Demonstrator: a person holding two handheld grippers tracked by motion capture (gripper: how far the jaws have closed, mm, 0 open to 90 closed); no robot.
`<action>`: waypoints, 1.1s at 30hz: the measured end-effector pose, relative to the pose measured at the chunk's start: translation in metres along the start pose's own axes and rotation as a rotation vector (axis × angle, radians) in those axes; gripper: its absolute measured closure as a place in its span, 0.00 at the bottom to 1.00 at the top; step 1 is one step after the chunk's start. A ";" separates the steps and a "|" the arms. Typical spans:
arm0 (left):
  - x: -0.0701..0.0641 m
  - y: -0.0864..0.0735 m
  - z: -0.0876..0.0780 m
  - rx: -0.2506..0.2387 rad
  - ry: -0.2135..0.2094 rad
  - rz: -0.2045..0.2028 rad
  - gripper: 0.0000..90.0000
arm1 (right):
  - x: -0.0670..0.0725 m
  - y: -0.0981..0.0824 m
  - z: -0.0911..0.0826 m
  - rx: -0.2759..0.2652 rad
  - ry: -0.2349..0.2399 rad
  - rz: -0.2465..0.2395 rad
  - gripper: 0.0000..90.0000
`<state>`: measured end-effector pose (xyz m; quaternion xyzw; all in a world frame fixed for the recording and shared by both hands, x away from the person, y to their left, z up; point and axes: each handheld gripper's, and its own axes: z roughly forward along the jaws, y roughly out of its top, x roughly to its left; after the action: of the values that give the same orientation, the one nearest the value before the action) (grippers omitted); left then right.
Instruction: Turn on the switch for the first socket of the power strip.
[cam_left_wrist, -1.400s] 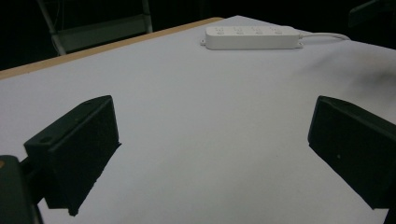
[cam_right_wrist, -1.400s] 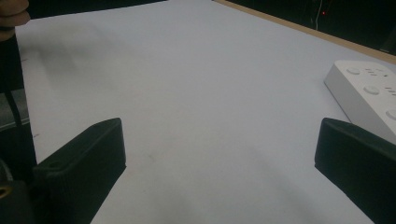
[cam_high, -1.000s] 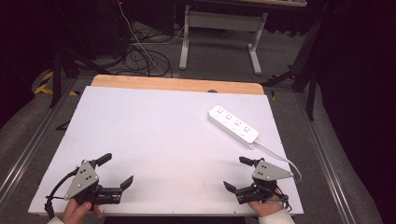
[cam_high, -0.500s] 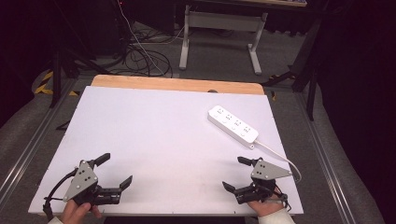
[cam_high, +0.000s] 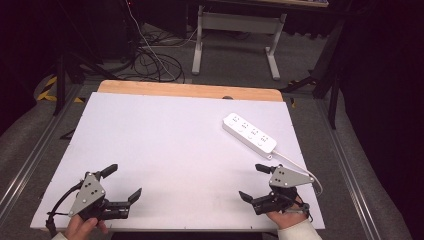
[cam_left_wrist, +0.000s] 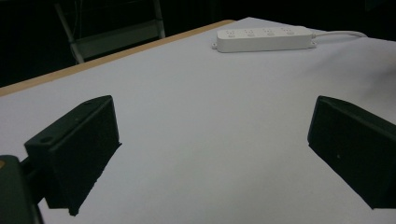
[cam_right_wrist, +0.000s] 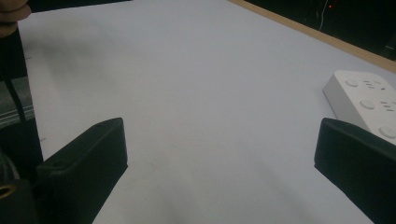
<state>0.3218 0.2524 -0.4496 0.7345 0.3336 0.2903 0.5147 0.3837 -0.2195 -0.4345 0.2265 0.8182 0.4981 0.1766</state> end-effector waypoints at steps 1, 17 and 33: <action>0.000 0.000 0.000 0.001 -0.001 -0.006 0.03 | -0.001 0.002 -0.001 0.000 -0.003 -0.001 0.03; -0.001 0.000 0.000 0.004 -0.002 0.001 0.03 | -0.017 0.025 -0.010 -0.019 -0.012 0.019 0.03; -0.001 -0.001 0.001 0.007 0.002 0.010 0.03 | -0.029 0.037 -0.013 -0.020 -0.055 0.053 0.01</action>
<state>0.3220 0.2511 -0.4507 0.7377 0.3316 0.2923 0.5102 0.4080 -0.2300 -0.3936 0.2597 0.8017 0.5044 0.1881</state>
